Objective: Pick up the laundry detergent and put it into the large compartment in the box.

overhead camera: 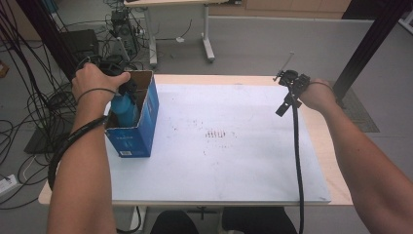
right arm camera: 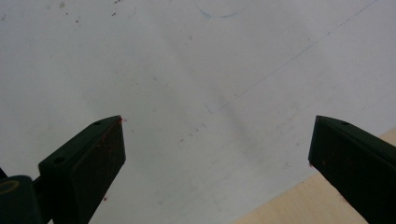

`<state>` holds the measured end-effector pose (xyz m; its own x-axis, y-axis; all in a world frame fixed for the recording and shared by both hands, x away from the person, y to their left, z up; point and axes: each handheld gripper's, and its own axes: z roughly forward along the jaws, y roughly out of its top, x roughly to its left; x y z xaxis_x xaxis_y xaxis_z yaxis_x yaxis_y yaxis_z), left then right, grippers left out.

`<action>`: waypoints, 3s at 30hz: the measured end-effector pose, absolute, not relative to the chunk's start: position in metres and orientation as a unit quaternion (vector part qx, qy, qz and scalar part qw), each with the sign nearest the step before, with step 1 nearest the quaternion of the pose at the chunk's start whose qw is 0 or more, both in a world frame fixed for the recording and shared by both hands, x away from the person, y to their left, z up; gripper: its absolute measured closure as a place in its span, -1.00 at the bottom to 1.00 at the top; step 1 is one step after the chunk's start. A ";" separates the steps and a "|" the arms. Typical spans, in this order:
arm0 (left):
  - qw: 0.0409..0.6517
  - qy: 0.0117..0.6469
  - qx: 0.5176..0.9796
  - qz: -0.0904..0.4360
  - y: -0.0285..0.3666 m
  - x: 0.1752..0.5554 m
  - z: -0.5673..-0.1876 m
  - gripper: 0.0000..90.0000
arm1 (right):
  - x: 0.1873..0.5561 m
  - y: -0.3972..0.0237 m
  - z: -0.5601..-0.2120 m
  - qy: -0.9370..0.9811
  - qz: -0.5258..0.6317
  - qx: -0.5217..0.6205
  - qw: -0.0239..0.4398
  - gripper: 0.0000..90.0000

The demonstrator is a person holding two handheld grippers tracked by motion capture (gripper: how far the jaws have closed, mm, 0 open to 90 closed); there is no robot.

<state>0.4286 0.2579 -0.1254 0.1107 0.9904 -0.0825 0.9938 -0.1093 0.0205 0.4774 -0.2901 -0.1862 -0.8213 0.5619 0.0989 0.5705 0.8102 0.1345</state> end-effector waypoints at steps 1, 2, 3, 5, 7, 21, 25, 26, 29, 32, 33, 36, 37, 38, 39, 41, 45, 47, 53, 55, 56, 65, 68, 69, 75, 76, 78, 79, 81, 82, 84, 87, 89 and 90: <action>0.036 0.667 0.743 -0.024 0.258 0.429 -0.128 -0.16 | 0.477 -0.290 -0.186 -0.950 -0.079 -0.300 0.027 -0.92; 0.036 0.668 0.743 -0.025 0.258 0.429 -0.129 -0.16 | 0.477 -0.291 -0.187 -0.950 -0.080 -0.299 0.027 -0.92; 0.034 0.667 0.743 -0.026 0.258 0.430 -0.131 -0.16 | 0.477 -0.291 -0.187 -0.950 -0.080 -0.300 0.027 -0.92; 0.036 0.668 0.743 -0.027 0.258 0.430 -0.133 -0.16 | 0.477 -0.292 -0.188 -0.950 -0.080 -0.299 0.028 -0.92; 0.037 0.667 0.743 -0.027 0.258 0.429 -0.136 -0.16 | 0.477 -0.293 -0.188 -0.950 -0.080 -0.302 0.028 -0.92; 0.029 0.667 0.743 -0.037 0.260 0.431 -0.152 -0.16 | 0.477 -0.293 -0.189 -0.949 -0.082 -0.304 0.028 -0.92; 0.029 0.670 0.741 -0.038 0.260 0.430 -0.157 -0.16 | 0.477 -0.293 -0.189 -0.949 -0.084 -0.301 0.026 -0.92; 0.028 0.669 0.741 -0.039 0.260 0.431 -0.158 -0.16 | 0.477 -0.293 -0.189 -0.949 -0.085 -0.302 0.027 -0.91; 0.025 0.669 0.741 -0.041 0.260 0.432 -0.161 -0.16 | 0.477 -0.294 -0.190 -0.949 -0.085 -0.303 0.029 -0.91; 0.020 0.668 0.743 -0.041 0.259 0.433 -0.164 -0.16 | 0.477 -0.296 -0.190 -0.948 -0.086 -0.306 0.029 -0.92; 0.020 0.668 0.743 -0.042 0.259 0.433 -0.166 -0.16 | 0.477 -0.296 -0.191 -0.947 -0.087 -0.306 0.030 -0.92; 0.020 0.667 0.743 -0.046 0.258 0.435 -0.170 -0.16 | 0.477 -0.297 -0.191 -0.947 -0.087 -0.307 0.030 -0.92; 0.020 0.666 0.744 -0.048 0.258 0.436 -0.172 -0.16 | 0.477 -0.297 -0.192 -0.947 -0.088 -0.308 0.031 -0.92; 0.020 0.666 0.744 -0.047 0.258 0.436 -0.172 -0.16 | 0.478 -0.297 -0.192 -0.947 -0.088 -0.307 0.031 -0.92; 0.020 0.667 0.743 -0.047 0.258 0.436 -0.172 -0.16 | 0.478 -0.297 -0.192 -0.947 -0.088 -0.308 0.031 -0.92; 0.020 0.668 0.742 -0.048 0.259 0.437 -0.172 -0.16 | 0.479 -0.299 -0.194 -0.946 -0.091 -0.308 0.034 -0.92; 0.030 0.670 0.741 -0.045 0.262 0.435 -0.174 -0.17 | 0.479 -0.298 -0.196 -0.946 -0.089 -0.308 0.034 -0.92; 0.033 0.670 0.740 -0.044 0.263 0.435 -0.175 -0.17 | 0.480 -0.298 -0.198 -0.946 -0.087 -0.309 0.036 -0.91; 0.033 0.669 0.741 -0.046 0.264 0.438 -0.176 -0.17 | 0.480 -0.299 -0.199 -0.946 -0.089 -0.311 0.036 -0.92; 0.030 0.669 0.741 -0.050 0.265 0.441 -0.176 -0.17 | 0.480 -0.299 -0.200 -0.946 -0.087 -0.311 0.036 -0.92; 0.030 0.669 0.741 -0.051 0.265 0.441 -0.176 -0.17 | 0.480 -0.299 -0.200 -0.946 -0.087 -0.311 0.036 -0.92; 0.030 0.672 0.738 -0.050 0.265 0.441 -0.176 -0.17 | 0.480 -0.299 -0.200 -0.946 -0.087 -0.311 0.036 -0.92; 0.028 0.671 0.739 -0.050 0.264 0.441 -0.176 -0.17 | 0.480 -0.300 -0.200 -0.945 -0.087 -0.312 0.035 -0.92; 0.028 0.671 0.739 -0.050 0.264 0.441 -0.176 -0.17 | 0.480 -0.300 -0.200 -0.945 -0.087 -0.312 0.035 -0.92; 0.026 0.673 0.737 -0.051 0.264 0.442 -0.176 -0.17 | 0.480 -0.300 -0.200 -0.946 -0.087 -0.311 0.034 -0.92; 0.026 0.673 0.737 -0.051 0.264 0.442 -0.176 -0.17 | 0.480 -0.300 -0.200 -0.946 -0.086 -0.311 0.034 -0.92; 0.026 0.673 0.738 -0.052 0.264 0.442 -0.176 -0.17 | 0.479 -0.300 -0.199 -0.946 -0.086 -0.311 0.033 -0.92; 0.025 0.674 0.737 -0.052 0.264 0.443 -0.176 -0.17 | 0.479 -0.299 -0.199 -0.946 -0.085 -0.311 0.033 -0.92; 0.025 0.674 0.737 -0.052 0.264 0.443 -0.176 -0.17 | 0.479 -0.299 -0.199 -0.946 -0.085 -0.311 0.032 -0.92; 0.025 0.674 0.737 -0.052 0.264 0.443 -0.176 -0.17 | 0.479 -0.299 -0.199 -0.946 -0.085 -0.311 0.033 -0.92; 0.025 0.675 0.736 -0.052 0.264 0.443 -0.176 -0.17 | 0.479 -0.299 -0.199 -0.946 -0.086 -0.311 0.033 -0.92; 0.023 0.674 0.736 -0.051 0.263 0.443 -0.176 -0.17 | 0.479 -0.298 -0.199 -0.946 -0.084 -0.311 0.032 -0.92; 0.023 0.675 0.736 -0.050 0.262 0.442 -0.176 -0.17 | 0.479 -0.298 -0.198 -0.946 -0.085 -0.311 0.031 -0.92; 0.022 0.675 0.736 -0.050 0.262 0.443 -0.176 -0.17 | 0.479 -0.298 -0.199 -0.946 -0.086 -0.310 0.032 -0.92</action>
<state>0.4428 0.2616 -0.1761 0.0848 0.9910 -0.1039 0.9954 -0.0889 -0.0353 0.4789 -0.2982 -0.1985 -0.8063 0.5806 0.1134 0.5915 0.7936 0.1428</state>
